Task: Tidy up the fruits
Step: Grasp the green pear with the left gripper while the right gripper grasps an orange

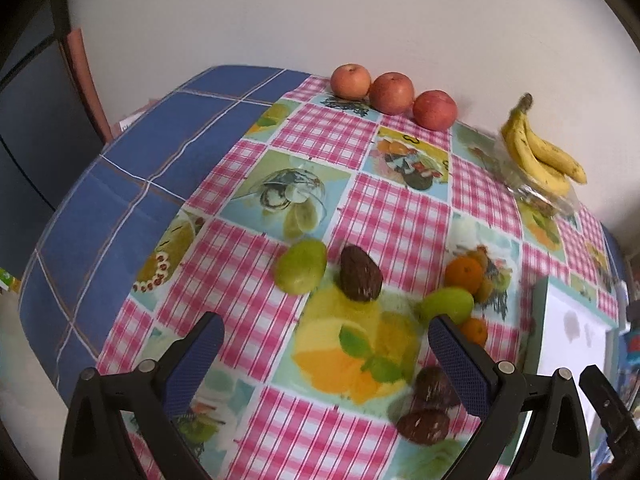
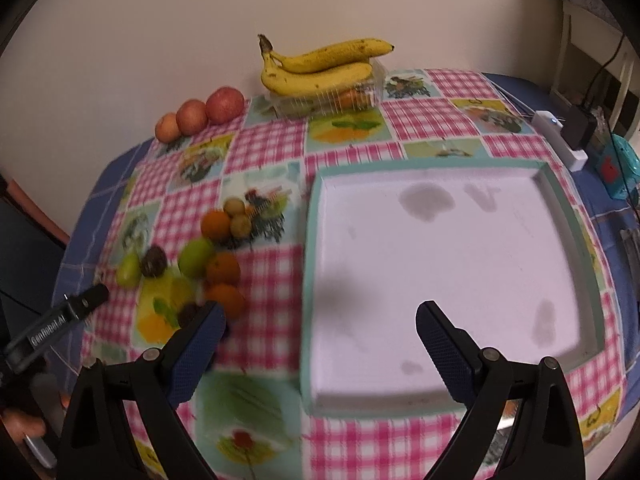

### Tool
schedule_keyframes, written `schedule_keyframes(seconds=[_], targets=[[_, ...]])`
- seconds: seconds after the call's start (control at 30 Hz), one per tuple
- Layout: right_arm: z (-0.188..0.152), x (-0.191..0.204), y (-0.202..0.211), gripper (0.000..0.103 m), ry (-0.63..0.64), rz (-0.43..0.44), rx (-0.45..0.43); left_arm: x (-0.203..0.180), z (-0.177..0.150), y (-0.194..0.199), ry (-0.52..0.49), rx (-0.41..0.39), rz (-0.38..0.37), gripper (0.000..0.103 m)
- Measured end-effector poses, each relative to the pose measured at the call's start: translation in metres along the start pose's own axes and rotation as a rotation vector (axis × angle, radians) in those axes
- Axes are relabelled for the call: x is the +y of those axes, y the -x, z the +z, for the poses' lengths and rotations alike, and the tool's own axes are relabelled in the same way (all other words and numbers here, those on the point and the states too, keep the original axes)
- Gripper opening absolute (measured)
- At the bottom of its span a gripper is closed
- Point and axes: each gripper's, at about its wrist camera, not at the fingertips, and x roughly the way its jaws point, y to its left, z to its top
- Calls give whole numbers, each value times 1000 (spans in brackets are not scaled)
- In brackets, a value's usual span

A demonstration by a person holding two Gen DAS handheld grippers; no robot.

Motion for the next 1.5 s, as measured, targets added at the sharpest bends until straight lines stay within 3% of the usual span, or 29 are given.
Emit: schedule_keyframes(seconds=[0.13, 0.2, 0.33, 0.5, 0.63, 0.93, 1.13, 1.2, 1.27, 1.37, 1.5], targets=[[20, 12, -13, 95, -16, 42, -3, 4, 17, -18, 67, 32, -30, 102], [29, 19, -21, 90, -11, 57, 0, 2, 23, -27, 78, 47, -28, 100], [44, 35, -45, 74, 5, 102, 30, -2, 33, -50, 79, 96, -26, 86], [49, 55, -75, 60, 48, 139, 107, 1, 36, -75, 115, 160, -40, 82], [44, 63, -100, 51, 67, 151, 183, 2, 36, -76, 108, 150, -21, 81], [28, 73, -128, 47, 74, 188, 286, 9, 37, -76, 136, 142, -38, 81], [27, 74, -127, 41, 66, 202, 266, 32, 32, -82, 205, 151, -46, 80], [27, 73, -127, 39, 53, 215, 268, 39, 30, -85, 231, 160, -54, 72], [27, 72, -128, 36, 42, 228, 267, 46, 27, -92, 268, 193, -85, 56], [27, 71, -127, 36, 38, 229, 265, 48, 25, -94, 284, 193, -87, 45], [26, 70, -126, 36, 32, 230, 260, 55, 24, -94, 313, 190, -118, 40]])
